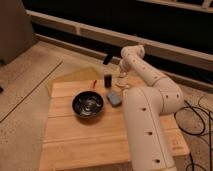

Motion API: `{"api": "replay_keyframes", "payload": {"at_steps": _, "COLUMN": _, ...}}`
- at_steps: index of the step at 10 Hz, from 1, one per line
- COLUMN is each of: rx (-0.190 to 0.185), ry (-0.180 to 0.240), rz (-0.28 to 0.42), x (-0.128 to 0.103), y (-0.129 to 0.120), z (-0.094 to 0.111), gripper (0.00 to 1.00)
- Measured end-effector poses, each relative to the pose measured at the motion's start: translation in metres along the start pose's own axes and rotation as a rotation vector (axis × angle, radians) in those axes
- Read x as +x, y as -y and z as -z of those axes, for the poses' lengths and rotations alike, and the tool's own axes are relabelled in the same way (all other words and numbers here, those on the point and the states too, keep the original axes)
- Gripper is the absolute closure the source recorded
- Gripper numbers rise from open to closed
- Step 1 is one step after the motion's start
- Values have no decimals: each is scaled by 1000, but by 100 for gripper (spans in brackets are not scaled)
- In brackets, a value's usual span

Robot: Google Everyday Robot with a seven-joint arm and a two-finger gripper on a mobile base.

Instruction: Place the ceramic cup over the eraser

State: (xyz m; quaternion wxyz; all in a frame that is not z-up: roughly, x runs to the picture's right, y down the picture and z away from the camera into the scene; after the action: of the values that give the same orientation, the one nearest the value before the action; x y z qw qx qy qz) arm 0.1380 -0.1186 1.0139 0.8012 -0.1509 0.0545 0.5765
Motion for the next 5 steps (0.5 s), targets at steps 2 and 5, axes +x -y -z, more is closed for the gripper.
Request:
{"api": "replay_keyframes", "payload": {"at_steps": 2, "rx": 66, "ry": 22, "rz": 21, "x": -13, "y": 16, "z": 16, "gripper": 100}}
{"api": "replay_keyframes", "payload": {"at_steps": 5, "rx": 104, "ry": 83, "rz": 8, "x": -36, "y": 23, "z": 43, "gripper": 100}}
